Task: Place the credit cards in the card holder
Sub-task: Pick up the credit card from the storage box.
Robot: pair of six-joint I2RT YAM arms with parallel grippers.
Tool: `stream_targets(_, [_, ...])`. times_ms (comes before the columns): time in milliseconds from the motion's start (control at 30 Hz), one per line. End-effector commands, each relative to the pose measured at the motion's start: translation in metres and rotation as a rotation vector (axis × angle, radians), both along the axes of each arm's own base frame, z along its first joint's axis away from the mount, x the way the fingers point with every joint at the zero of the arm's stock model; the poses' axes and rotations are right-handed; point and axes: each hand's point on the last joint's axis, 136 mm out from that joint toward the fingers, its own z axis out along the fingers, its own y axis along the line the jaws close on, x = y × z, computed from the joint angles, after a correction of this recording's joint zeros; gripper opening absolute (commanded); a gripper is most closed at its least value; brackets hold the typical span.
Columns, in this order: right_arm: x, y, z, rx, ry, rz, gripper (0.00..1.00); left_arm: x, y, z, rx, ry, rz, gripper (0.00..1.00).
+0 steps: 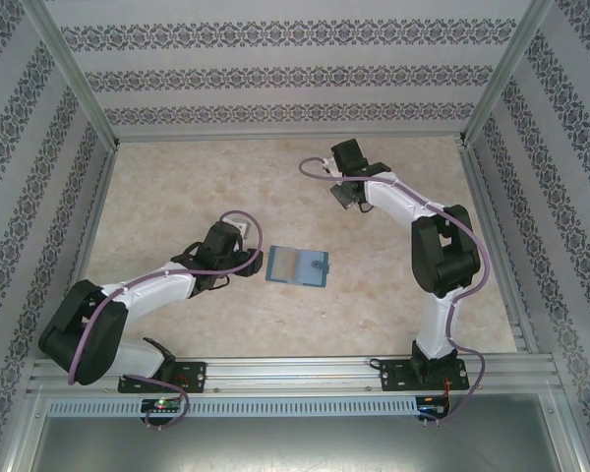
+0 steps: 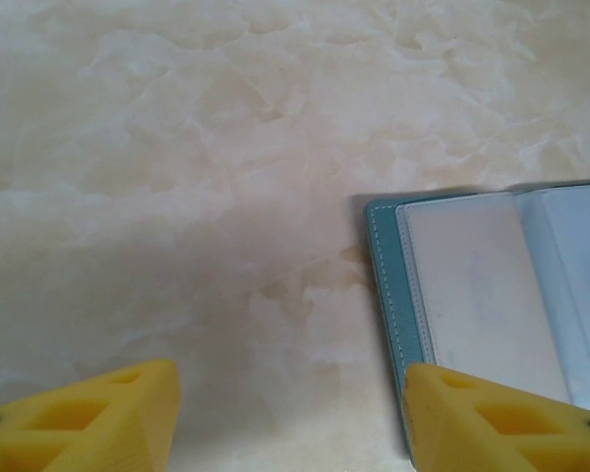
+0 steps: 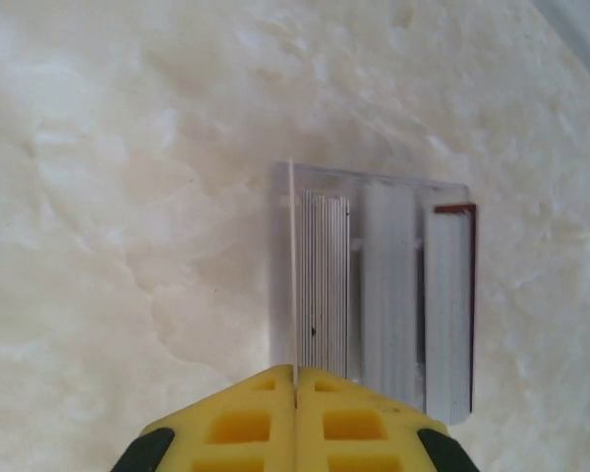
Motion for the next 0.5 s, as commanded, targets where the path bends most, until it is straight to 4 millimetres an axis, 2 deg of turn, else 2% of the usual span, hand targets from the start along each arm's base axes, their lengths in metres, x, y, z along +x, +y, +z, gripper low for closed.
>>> stream_targets(0, [-0.006,0.006,0.024,0.051,-0.018,0.011,0.0,0.002,-0.008,0.004,-0.008,0.009,-0.02,0.59])
stream_targets(167, [-0.02,0.04,0.067,0.306,0.046,0.022,0.0,-0.001,-0.015,0.005,-0.049,0.01,-0.045,0.5])
stream_targets(300, [-0.044,0.063,0.102,0.526,0.08,0.034,0.0,-0.004,-0.029,0.007,-0.13,0.03,-0.081,0.49])
stream_targets(400, [-0.067,0.071,0.112,0.639,0.108,0.034,0.0,-0.003,-0.028,0.006,-0.128,0.032,-0.075,0.49])
stream_targets(467, [-0.081,0.063,0.11,0.644,0.106,0.004,0.0,-0.003,-0.029,0.004,-0.136,0.038,-0.073,0.49])
